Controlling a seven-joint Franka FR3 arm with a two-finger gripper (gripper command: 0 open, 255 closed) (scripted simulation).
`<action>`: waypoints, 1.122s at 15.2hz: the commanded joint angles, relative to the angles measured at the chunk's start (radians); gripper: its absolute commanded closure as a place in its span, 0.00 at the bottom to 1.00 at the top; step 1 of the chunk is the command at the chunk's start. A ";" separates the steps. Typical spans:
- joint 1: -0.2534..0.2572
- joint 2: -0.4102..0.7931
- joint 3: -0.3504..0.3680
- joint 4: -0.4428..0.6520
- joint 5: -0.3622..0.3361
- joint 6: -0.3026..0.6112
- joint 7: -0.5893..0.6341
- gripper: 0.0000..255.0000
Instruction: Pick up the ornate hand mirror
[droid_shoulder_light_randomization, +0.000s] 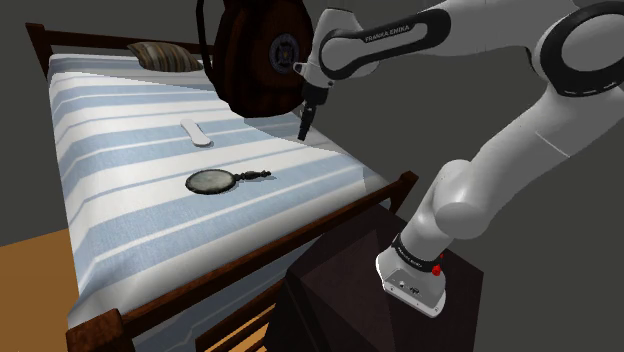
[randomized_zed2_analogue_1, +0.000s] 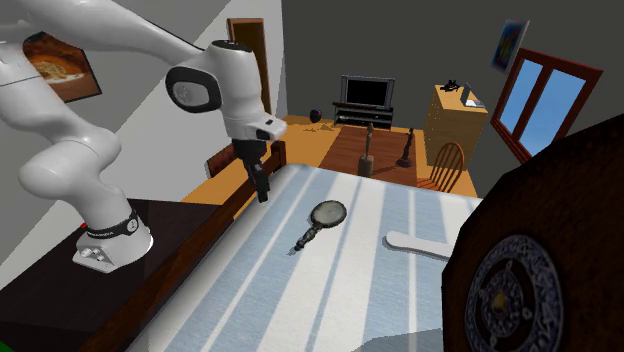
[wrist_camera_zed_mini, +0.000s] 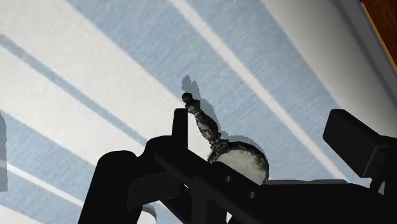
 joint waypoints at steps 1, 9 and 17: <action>0.017 0.080 -0.001 0.024 0.011 0.057 -0.052 0.00; 0.057 0.378 0.026 0.166 0.061 0.207 -0.243 0.00; 0.073 0.663 0.088 0.360 0.070 0.297 -0.392 0.00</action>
